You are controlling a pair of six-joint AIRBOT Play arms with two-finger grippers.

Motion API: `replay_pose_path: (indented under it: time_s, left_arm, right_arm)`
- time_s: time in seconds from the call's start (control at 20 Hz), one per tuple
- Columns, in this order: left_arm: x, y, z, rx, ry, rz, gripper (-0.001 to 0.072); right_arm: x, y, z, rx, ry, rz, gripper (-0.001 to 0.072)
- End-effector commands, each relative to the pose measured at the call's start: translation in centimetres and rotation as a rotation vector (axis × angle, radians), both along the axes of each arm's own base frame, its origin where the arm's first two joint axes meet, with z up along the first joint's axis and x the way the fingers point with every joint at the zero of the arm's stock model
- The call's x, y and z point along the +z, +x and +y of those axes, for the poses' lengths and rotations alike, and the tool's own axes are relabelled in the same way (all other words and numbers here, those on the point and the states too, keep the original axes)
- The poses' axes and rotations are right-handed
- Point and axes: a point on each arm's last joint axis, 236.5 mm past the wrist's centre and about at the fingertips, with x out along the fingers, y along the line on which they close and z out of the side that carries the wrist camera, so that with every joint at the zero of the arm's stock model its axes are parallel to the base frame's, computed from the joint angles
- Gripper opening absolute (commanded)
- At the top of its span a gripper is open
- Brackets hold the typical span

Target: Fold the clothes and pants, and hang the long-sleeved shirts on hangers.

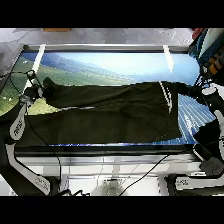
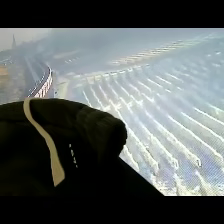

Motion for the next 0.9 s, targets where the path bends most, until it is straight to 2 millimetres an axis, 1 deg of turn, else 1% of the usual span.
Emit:
replay_pose_path:
  time_s: [0.0,0.1,0.15,0.2,0.25,0.3,0.35,0.4,0.45,0.5,0.55,0.6,0.65,0.7,0.75,0.8,0.85]
  left_arm:
    - [3.7,2.0,-0.1,-0.041,0.046,-0.12,0.002]
    - [9.6,3.6,0.4,-0.043,0.068,-0.27,0.002]
    - [12.4,3.6,0.9,-0.037,0.079,-0.326,0.002]
    - [14.7,3.3,1.5,-0.026,0.087,-0.358,0.002]
    - [16.7,2.5,2.3,-0.008,0.094,-0.371,0.002]
    - [17.9,1.5,3.3,0.015,0.099,-0.362,0.002]
    - [18.3,0.1,4.5,0.047,0.098,-0.322,0.002]
    - [17.7,-1.4,5.7,0.08,0.091,-0.257,0.002]
    - [15.8,-3.4,6.7,0.118,0.073,-0.149,0.002]
    - [13.5,-5.5,7.2,0.148,0.052,-0.036,0.002]
    - [10.7,-7.8,7.4,0.171,0.028,0.074,0.002]
    - [8.2,-9.7,7.4,0.184,0.011,0.157,0.002]
    - [6.2,-11.1,7.3,0.191,-0.002,0.214,0.003]
    - [4.2,-12.6,7.1,0.196,-0.017,0.274,0.02]
    - [2.8,-13.6,6.8,0.198,-0.027,0.319,0.0549]
    - [1.8,-14.3,6.6,0.205,-0.037,0.355,0.0698]
    - [1.5,-14.5,6.6,0.205,-0.04,0.369,0.069]
  right_arm:
    - [-0.1,-0.1,0.3,0.01,0.007,0.008,0.0033]
    - [0.0,0.0,0.1,0.002,0.001,0.001,0.0033]
    - [0.1,0.1,-0.1,-0.005,-0.005,-0.006,0.0033]
    - [0.2,0.3,-0.3,-0.012,-0.009,-0.013,0.0033]
    - [0.3,0.3,-0.5,-0.017,-0.012,-0.017,0.0033]
    - [0.3,0.3,-0.5,-0.017,-0.012,-0.017,0.0033]
    - [0.3,0.3,-0.4,-0.016,-0.011,-0.016,0.0033]
    - [0.2,0.3,-0.4,-0.021,-0.005,-0.015,0.0033]
    - [0.2,0.3,-0.4,-0.026,0.002,-0.014,0.0033]
    - [0.2,0.3,-0.4,-0.026,0.003,-0.013,0.0033]
    - [0.2,0.3,-0.4,-0.025,0.004,-0.012,0.0033]
    - [0.2,0.3,-0.4,-0.025,0.004,-0.012,0.0033]
    - [0.2,0.3,-0.3,-0.024,0.005,-0.011,0.0033]
    - [0.1,0.2,-0.2,-0.02,0.007,-0.008,0.0033]
    - [0.1,0.1,-0.1,-0.015,0.011,-0.002,0.0033]
    - [0.0,0.0,0.0,-0.01,0.014,0.002,0.0033]
    - [-0.1,0.0,0.1,-0.008,0.015,0.005,0.0033]
